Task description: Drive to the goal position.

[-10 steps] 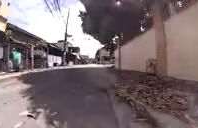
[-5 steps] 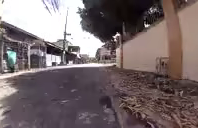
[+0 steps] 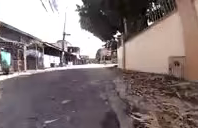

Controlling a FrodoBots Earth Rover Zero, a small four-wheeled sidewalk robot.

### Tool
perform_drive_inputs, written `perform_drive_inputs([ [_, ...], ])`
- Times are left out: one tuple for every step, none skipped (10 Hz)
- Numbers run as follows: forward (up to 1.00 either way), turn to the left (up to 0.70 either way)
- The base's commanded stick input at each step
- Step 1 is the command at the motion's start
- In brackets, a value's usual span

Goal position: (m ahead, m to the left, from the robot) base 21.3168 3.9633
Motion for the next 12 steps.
perform_drive_inputs([
  [1.00, 0.00],
  [1.00, 0.00],
  [1.00, 0.00],
  [1.00, 0.00],
  [1.00, 0.00],
  [1.00, 0.00],
  [1.00, 0.00],
  [1.00, 0.00],
  [1.00, 0.00],
  [1.00, 0.00],
  [1.00, 0.00],
  [1.00, 0.00],
])
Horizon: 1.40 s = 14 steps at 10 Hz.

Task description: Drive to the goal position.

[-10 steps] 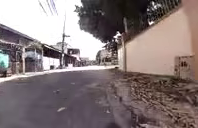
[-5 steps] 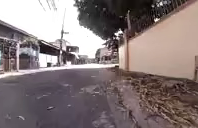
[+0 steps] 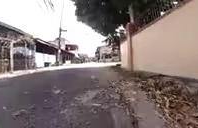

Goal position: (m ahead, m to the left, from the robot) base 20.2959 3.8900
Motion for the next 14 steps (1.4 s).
perform_drive_inputs([
  [1.00, 0.00],
  [1.00, 0.00],
  [1.00, 0.00],
  [1.00, 0.00],
  [1.00, 0.00],
  [1.00, 0.00],
  [1.00, 0.00],
  [1.00, 0.00],
  [1.00, 0.00],
  [1.00, 0.00],
  [1.00, 0.00],
  [1.00, 0.00],
  [1.00, 0.00],
  [1.00, 0.00],
])
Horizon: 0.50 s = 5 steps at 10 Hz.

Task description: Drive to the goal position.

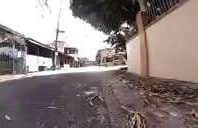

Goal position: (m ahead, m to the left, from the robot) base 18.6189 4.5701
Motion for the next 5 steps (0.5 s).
perform_drive_inputs([
  [1.00, 0.00],
  [1.00, 0.00],
  [1.00, 0.00],
  [1.00, 0.00],
  [1.00, 0.00],
])
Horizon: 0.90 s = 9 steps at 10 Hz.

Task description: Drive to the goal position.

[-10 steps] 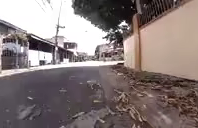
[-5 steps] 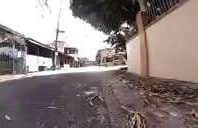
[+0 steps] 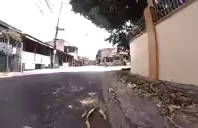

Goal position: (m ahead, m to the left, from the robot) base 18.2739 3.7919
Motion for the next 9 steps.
perform_drive_inputs([
  [1.00, 0.00],
  [1.00, 0.00],
  [1.00, 0.00],
  [1.00, 0.00],
  [1.00, 0.00],
  [1.00, 0.00],
  [1.00, 0.00],
  [1.00, 0.00],
  [1.00, 0.00],
])
